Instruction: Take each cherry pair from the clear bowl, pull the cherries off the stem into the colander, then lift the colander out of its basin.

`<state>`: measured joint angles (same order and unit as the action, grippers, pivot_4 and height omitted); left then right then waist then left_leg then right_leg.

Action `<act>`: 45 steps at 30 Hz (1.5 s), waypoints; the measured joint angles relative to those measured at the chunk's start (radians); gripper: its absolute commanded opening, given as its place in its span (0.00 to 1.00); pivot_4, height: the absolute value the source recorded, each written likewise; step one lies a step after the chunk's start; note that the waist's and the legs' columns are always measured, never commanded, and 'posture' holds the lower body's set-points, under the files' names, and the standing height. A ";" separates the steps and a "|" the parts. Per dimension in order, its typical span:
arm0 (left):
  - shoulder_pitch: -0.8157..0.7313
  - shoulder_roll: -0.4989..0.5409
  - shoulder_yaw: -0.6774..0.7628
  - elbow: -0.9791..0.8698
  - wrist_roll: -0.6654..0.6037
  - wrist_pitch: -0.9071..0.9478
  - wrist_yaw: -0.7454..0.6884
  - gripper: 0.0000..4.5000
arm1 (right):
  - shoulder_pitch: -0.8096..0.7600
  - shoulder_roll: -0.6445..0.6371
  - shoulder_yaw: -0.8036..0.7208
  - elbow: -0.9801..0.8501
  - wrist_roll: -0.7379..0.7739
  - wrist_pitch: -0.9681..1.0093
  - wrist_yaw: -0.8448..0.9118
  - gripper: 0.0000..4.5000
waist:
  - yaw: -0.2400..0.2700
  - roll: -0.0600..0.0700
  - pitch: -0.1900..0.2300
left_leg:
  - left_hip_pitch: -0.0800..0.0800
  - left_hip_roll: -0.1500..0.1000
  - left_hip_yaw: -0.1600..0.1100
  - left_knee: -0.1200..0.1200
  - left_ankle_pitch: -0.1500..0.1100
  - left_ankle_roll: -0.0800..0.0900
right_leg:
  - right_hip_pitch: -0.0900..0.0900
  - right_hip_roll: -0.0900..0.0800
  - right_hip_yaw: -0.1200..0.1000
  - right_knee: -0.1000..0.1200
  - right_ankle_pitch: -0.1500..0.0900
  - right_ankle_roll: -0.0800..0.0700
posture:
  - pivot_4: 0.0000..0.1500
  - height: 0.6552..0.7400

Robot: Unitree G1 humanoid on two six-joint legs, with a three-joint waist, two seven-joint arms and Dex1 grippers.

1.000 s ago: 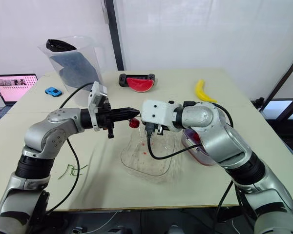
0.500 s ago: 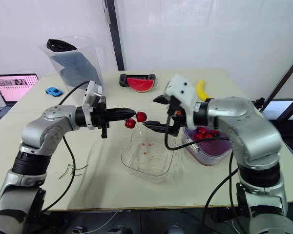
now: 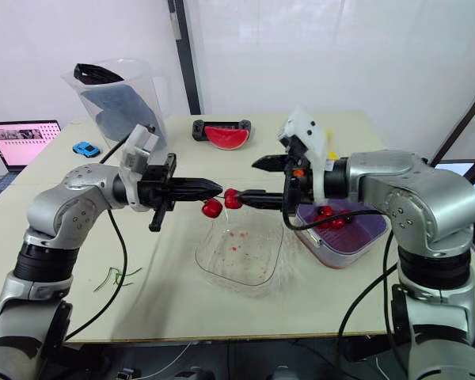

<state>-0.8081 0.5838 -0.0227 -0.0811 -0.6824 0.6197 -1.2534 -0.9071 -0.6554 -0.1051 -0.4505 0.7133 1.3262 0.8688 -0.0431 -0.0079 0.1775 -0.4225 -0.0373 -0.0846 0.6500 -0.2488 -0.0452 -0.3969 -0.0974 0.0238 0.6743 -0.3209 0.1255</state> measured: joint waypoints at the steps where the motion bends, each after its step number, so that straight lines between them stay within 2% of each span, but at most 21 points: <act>1: 0.000 -0.002 0.000 -0.001 0.000 0.000 0.003 0.00 | 0.000 0.015 0.003 -0.005 0.016 0.015 -0.014 0.99 | 0.000 0.000 0.000 | 0.000 0.000 0.000 0.000 0.000 0.000 | 0.000 0.000 0.000 0.000 0.000 0.000 | 1.00 1.00; 9: 0.000 -0.007 0.000 -0.002 0.000 0.002 0.018 0.00 | 0.000 0.089 0.002 -0.037 0.101 0.058 -0.130 0.99 | 0.000 0.000 0.000 | 0.000 0.000 0.000 0.000 0.000 0.000 | 0.000 0.000 0.000 0.000 0.000 0.000 | 1.00 1.00; 18: 0.003 -0.012 0.000 -0.014 -0.007 0.010 0.017 0.00 | 0.012 0.058 0.061 -0.037 0.114 0.024 -0.177 0.99 | 0.000 0.000 0.000 | 0.000 0.000 0.000 0.000 0.000 0.000 | 0.000 0.000 0.000 0.000 0.000 0.000 | 1.00 1.00; 21: 0.010 -0.006 0.000 -0.013 -0.007 0.010 0.013 0.00 | 0.023 0.012 0.070 -0.031 0.115 0.015 -0.168 0.79 | 0.000 0.000 0.000 | 0.000 0.000 0.000 0.000 0.000 0.000 | 0.000 0.000 0.000 0.000 0.000 0.000 | 1.00 1.00; 25: 0.011 -0.004 0.000 -0.013 -0.007 0.009 0.004 0.00 | 0.023 0.001 0.075 -0.019 0.116 -0.004 -0.167 0.37 | 0.000 0.000 0.000 | 0.000 0.000 0.000 0.000 0.000 0.000 | 0.000 0.000 0.000 0.000 0.000 0.000 | 1.00 1.00; 38: 0.011 -0.004 -0.002 -0.002 -0.002 0.005 -0.014 0.00 | 0.047 -0.036 0.103 -0.026 0.116 -0.071 -0.151 0.37 | 0.000 0.000 0.000 | 0.000 0.000 0.000 0.000 0.000 0.000 | 0.000 0.000 0.000 0.000 0.000 0.000 | 1.00 1.00; 45: 0.011 0.024 0.010 0.028 0.007 -0.003 -0.018 0.00 | 0.184 -0.147 0.107 0.004 0.078 -0.135 -0.114 0.37 | 0.003 0.000 0.000 | 0.000 0.000 0.000 0.000 0.000 0.000 | 0.001 0.000 0.000 -0.001 0.000 0.000 | 1.00 1.00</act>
<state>-0.7970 0.6080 -0.0129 -0.0535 -0.6750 0.6168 -1.2716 -0.7227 -0.8026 0.0015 -0.4467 0.7910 1.1909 0.7544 -0.0402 -0.0081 0.1775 -0.4226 -0.0375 -0.0842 0.6505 -0.2489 -0.0450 -0.3964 -0.0973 0.0237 0.6734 -0.3209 0.1255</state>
